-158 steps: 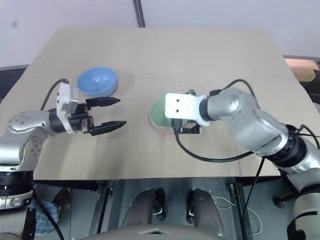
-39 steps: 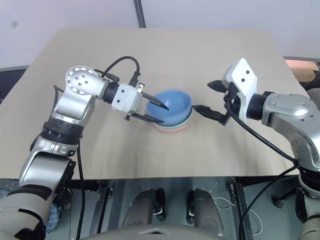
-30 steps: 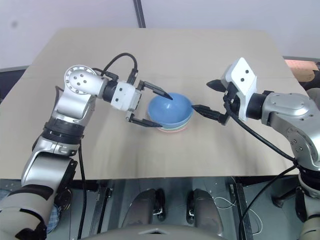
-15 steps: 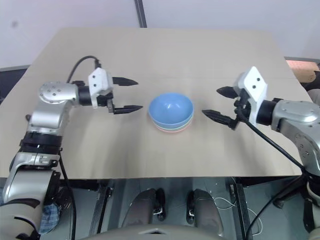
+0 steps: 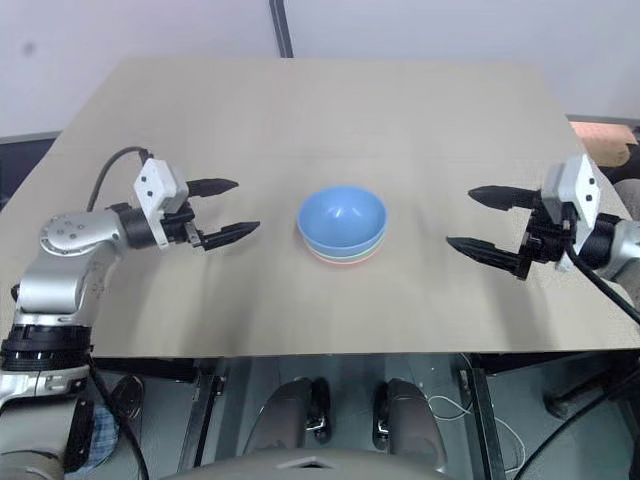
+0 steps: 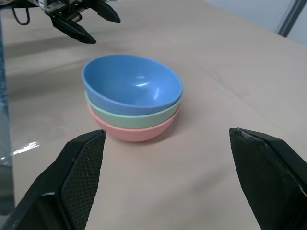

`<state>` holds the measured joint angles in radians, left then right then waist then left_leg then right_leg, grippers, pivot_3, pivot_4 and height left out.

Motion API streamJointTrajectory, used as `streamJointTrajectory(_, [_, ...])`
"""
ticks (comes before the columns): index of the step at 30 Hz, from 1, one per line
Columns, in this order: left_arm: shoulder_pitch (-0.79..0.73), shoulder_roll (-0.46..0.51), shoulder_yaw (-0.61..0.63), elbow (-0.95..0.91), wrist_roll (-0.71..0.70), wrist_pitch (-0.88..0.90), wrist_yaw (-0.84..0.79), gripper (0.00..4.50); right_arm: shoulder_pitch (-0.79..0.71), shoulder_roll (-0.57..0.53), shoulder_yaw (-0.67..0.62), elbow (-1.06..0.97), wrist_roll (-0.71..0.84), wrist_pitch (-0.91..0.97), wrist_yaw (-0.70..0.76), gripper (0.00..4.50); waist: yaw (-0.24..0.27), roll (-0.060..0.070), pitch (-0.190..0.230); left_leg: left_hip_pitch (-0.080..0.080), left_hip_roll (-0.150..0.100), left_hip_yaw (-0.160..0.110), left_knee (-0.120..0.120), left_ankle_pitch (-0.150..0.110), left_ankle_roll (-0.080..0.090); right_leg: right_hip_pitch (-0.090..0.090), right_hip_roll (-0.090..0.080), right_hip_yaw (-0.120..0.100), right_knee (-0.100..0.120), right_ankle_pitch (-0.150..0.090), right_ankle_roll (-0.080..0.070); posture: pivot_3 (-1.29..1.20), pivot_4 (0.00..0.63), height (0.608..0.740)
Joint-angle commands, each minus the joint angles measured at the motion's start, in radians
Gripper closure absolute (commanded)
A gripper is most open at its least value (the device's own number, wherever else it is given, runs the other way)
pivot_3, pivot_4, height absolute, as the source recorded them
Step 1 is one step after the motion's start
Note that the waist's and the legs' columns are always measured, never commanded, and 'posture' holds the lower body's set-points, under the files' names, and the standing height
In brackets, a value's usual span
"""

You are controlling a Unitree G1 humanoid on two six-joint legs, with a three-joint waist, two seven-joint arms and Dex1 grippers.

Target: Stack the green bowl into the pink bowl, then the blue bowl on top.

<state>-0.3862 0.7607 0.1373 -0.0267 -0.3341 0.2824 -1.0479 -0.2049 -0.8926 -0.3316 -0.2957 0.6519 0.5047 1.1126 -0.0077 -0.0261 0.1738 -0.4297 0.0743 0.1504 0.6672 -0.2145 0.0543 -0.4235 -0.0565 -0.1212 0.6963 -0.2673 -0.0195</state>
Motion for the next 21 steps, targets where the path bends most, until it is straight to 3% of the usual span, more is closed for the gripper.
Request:
streamJointTrajectory(1, [0.021, 0.013, 0.044, -0.068, -0.024, 0.011, 0.033, 0.09, 0.027, 0.026, -0.023, 0.044, -0.032, -0.080, -0.003, 0.00, 0.001, 0.000, 0.000, 0.000, 0.000, -0.001, 0.000, 0.000, 0.000, 0.000, 0.000, 0.000, 0.000, 0.000, 0.000, 0.00, 0.150, 0.739])
streamJointTrajectory(11, [0.023, 0.022, 0.027, -0.063, -0.017, -0.002, 0.033, 0.09, -0.015, 0.100, -0.016, 0.193, -0.133, -0.251, -0.075, 0.00, 0.000, 0.001, 0.000, 0.000, 0.000, -0.002, 0.000, 0.000, 0.000, 0.001, 0.000, -0.002, 0.000, 0.000, 0.000, 0.00, 0.150, 0.739])
streamJointTrajectory(21, [0.011, 0.009, 0.009, -0.049, -0.015, -0.011, 0.030, 0.09, 0.017, 0.120, -0.022, 0.169, -0.124, -0.284, -0.100, 0.00, 0.001, 0.001, 0.000, 0.000, 0.000, -0.002, 0.000, 0.000, 0.000, 0.001, 0.000, -0.002, 0.000, 0.000, 0.000, 0.00, 0.150, 0.739])
